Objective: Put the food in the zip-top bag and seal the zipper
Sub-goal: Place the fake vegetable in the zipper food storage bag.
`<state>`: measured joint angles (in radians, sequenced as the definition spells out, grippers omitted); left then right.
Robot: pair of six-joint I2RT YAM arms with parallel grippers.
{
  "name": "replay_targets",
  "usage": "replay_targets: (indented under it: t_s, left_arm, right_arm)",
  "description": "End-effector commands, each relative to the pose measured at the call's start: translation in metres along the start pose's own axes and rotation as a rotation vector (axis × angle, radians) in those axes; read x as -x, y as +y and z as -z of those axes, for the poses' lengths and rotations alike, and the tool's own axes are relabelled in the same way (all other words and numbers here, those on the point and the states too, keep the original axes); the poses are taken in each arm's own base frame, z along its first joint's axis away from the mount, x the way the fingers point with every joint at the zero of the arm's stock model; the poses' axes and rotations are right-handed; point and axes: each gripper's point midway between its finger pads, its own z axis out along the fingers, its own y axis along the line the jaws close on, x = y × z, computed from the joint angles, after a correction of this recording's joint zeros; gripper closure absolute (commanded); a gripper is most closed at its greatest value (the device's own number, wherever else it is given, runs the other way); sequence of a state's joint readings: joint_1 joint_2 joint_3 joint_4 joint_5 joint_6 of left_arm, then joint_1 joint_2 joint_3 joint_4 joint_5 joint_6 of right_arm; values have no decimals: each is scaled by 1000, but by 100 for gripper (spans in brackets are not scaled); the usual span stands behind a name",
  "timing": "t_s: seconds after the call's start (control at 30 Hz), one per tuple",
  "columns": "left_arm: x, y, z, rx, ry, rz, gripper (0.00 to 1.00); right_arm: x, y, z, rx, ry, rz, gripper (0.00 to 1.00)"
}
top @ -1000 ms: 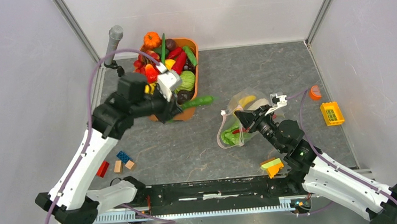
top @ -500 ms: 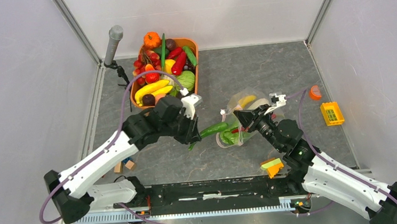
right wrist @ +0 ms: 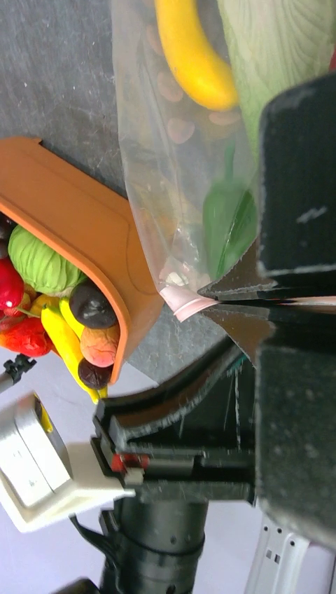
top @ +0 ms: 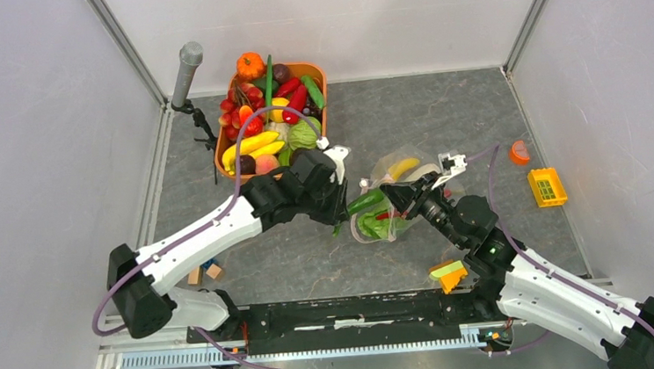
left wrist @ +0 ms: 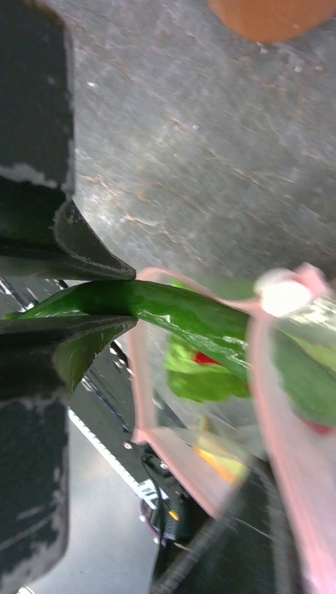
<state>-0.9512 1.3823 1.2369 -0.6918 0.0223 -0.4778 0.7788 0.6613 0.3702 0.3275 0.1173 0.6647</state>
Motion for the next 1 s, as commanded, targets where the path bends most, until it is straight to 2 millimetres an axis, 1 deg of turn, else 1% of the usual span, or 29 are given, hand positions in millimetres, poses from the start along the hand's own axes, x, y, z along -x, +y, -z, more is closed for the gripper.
replay_targets:
  t_s: [0.0,0.03,0.1,0.17,0.2,0.23,0.27,0.33,0.37,0.43,0.53,0.6,0.7,0.73,0.77,0.8,0.83,0.87,0.9,0.93,0.97]
  left_arm:
    - [37,-30,-20,-26,-73,18,98]
    - [40,-35,-25,-38,-79,15,96]
    - [47,-40,-32,-47,-101,24,88]
    - [56,-48,-29,-74,-134,18,76]
    - [61,-49,-27,-75,-158,19,70]
    - [67,-48,-23,-72,-187,19,59]
    - [72,-49,-19,-75,-212,18,54]
    - [81,-51,-11,-89,-252,2,33]
    - [83,-54,-8,-102,-261,-14,30]
    - [85,-59,-2,-132,-269,-39,28]
    - [89,-63,13,-157,-297,-46,26]
    - [91,-63,29,-171,-332,-61,26]
    - [97,-64,66,-206,-423,-84,26]
    - [101,-64,82,-218,-463,-89,26]
    - [103,-62,95,-221,-500,-97,23]
    - [105,-59,109,-215,-545,-96,19]
    - [107,-50,118,-182,-583,-94,14]
    - [109,-40,127,-143,-619,-93,9]
    - [109,-31,133,-100,-643,-108,5]
    - [108,-17,133,-36,-653,-121,1]
    - [110,-4,134,27,-657,-129,0]
  right_arm:
    - [21,27,1,118,-73,-7,99]
    - [21,28,2,122,-78,-9,99]
    - [24,27,3,125,-99,-19,98]
    - [26,26,6,125,-122,-43,98]
    - [27,25,7,122,-132,-61,98]
    - [27,24,8,119,-142,-75,98]
    - [28,23,9,114,-148,-84,98]
    - [29,21,10,107,-158,-96,98]
    - [30,20,10,100,-164,-97,98]
    - [33,17,11,86,-177,-101,98]
    - [35,9,14,47,-197,-107,97]
    - [39,3,18,25,-228,-141,97]
    - [56,2,25,15,-299,-208,98]
    - [68,5,26,4,-314,-210,98]
    - [74,3,25,-42,-304,-204,98]
    - [87,5,26,-72,-305,-192,98]
    - [103,11,28,-85,-325,-174,98]
    - [113,12,31,-105,-339,-163,98]
    - [124,14,35,-120,-362,-160,98]
    - [130,11,38,-144,-385,-154,98]
    - [135,9,39,-156,-405,-125,98]
